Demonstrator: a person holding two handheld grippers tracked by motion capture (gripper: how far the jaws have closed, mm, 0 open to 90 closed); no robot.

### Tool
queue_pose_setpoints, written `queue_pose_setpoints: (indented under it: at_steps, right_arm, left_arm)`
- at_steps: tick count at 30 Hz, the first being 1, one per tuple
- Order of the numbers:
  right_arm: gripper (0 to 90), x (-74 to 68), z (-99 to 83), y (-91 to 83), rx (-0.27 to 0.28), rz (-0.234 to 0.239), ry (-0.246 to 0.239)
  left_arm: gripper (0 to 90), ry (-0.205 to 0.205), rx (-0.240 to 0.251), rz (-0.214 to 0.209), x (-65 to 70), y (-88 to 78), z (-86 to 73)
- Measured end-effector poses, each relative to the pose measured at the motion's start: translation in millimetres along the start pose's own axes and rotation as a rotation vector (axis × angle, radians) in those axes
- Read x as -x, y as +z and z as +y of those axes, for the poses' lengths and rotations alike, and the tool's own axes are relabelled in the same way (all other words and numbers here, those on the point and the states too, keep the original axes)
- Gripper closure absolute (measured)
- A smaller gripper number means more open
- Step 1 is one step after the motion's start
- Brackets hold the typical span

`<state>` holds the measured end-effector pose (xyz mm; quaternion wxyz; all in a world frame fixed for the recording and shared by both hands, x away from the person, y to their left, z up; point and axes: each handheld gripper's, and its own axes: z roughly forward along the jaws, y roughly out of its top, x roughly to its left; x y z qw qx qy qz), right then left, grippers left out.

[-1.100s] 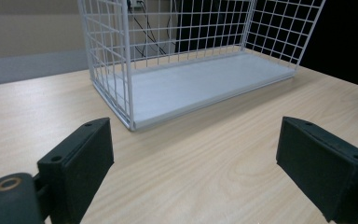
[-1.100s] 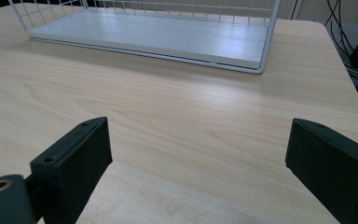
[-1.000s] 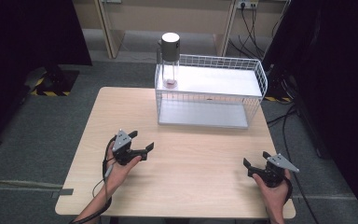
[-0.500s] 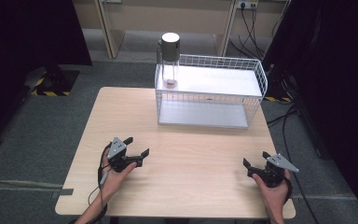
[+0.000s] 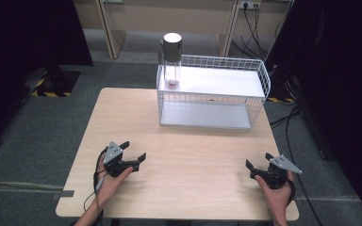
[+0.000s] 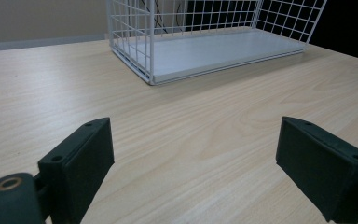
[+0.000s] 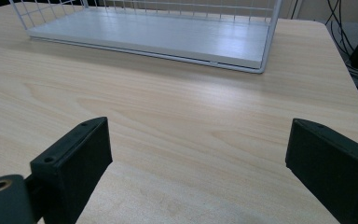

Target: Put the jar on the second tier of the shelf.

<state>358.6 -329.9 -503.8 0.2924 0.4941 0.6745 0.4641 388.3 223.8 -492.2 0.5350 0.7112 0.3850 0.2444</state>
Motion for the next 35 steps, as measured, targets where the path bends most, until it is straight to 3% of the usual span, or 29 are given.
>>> queue_pose_setpoints:
  at_steps: [12,35]
  right_arm:
    - [7.1,-0.2,-0.1,0.0,0.001,-0.002,0.001]
    - [7.1,0.4,-0.1,-0.3,0.003,0.001,0.007]
  left_arm:
    - [10.8,-0.032,0.01,0.025,-7.8,-9.2,-7.7]
    - [10.6,-0.03,0.03,0.043,-6.3,-11.9,-8.8]
